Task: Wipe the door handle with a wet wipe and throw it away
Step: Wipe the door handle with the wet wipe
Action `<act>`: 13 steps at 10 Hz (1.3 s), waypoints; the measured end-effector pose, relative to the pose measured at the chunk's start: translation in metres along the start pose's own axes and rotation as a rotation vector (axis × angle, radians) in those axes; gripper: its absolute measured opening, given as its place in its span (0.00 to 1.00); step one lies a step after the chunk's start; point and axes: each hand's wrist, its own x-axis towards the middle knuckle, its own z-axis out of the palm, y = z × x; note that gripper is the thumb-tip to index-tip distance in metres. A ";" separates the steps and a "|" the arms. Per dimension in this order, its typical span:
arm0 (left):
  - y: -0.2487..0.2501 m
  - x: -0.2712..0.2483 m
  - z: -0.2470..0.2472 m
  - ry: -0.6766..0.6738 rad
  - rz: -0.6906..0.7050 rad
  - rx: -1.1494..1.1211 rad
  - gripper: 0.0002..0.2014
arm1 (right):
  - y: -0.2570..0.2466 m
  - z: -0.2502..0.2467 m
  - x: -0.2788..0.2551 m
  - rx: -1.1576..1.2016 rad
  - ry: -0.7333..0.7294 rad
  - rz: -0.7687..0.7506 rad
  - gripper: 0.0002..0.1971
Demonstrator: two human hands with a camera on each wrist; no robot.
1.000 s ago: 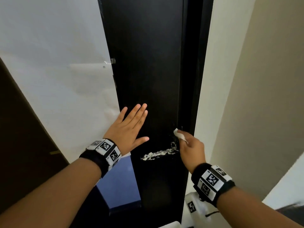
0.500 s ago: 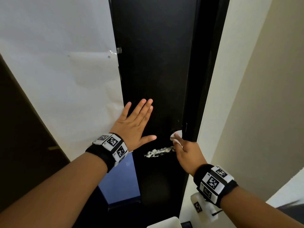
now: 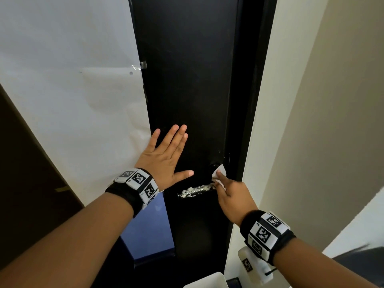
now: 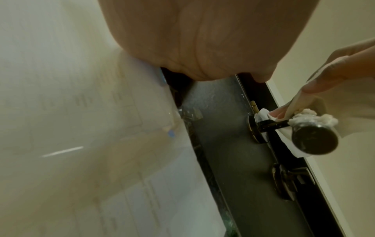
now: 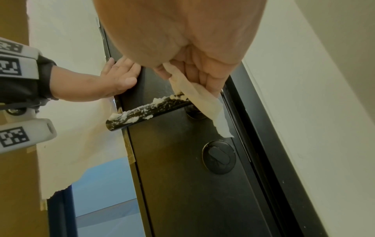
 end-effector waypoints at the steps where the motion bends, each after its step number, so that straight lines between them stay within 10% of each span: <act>1: 0.000 0.001 -0.001 -0.009 -0.001 0.002 0.48 | -0.001 0.000 0.000 -0.002 -0.001 0.014 0.23; 13: 0.002 0.001 -0.001 -0.009 -0.011 -0.006 0.50 | -0.025 0.022 -0.022 0.068 0.024 0.120 0.24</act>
